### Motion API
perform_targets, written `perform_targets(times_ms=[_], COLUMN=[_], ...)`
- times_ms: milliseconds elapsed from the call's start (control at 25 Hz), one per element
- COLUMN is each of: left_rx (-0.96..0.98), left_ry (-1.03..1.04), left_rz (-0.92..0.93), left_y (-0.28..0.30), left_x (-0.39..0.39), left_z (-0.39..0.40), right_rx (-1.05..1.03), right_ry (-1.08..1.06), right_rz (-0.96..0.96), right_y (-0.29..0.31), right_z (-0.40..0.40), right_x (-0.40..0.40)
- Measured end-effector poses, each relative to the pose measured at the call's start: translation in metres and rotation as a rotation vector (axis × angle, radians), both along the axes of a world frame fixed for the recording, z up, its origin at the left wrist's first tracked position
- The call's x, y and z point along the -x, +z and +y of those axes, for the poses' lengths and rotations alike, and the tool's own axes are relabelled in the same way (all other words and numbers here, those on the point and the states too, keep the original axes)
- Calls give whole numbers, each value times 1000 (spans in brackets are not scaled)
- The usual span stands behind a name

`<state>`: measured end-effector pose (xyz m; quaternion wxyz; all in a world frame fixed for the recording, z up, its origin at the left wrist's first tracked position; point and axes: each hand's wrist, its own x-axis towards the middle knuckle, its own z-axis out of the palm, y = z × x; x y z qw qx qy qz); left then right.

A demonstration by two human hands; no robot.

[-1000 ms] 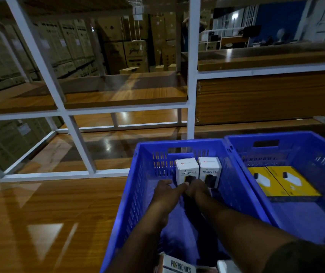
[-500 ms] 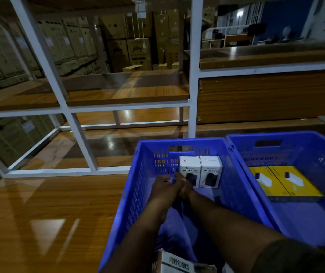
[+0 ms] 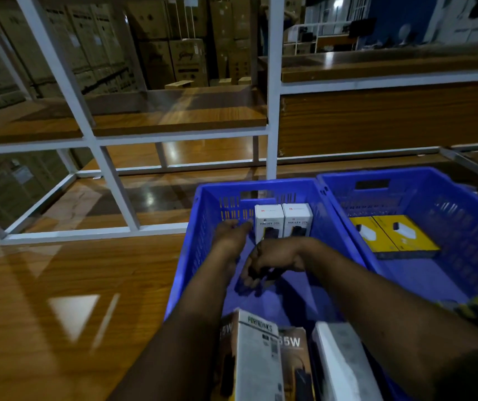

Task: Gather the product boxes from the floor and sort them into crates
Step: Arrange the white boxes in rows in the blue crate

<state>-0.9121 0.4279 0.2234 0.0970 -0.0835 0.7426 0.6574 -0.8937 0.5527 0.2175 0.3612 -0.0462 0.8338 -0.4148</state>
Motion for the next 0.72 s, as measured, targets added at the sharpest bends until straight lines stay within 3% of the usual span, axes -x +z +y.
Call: perform_targets(times_ms=[80, 160, 400, 520, 640, 720], left_rx=[-15, -41, -53, -46, -56, -109], left_ry=[14, 7, -45, -67, -63, -41], left_rz=[8, -6, -39, -35, -41, -47], left_y=[7, 14, 19, 23, 24, 27], left_x=[-2, -6, -14, -20, -21, -21], left_z=[-5, -8, -10, -14, -20, -24], right_rx=[201, 317, 233, 160, 232, 337], right_ry=[150, 281, 358, 243, 150, -99], right_rz=[-170, -200, -5, -18, -64, -55], right_y=[13, 21, 39, 37, 40, 43], right_z=[-1, -4, -28, -42, -36, -23], right_x=[-27, -50, -88, -91, -84, -72])
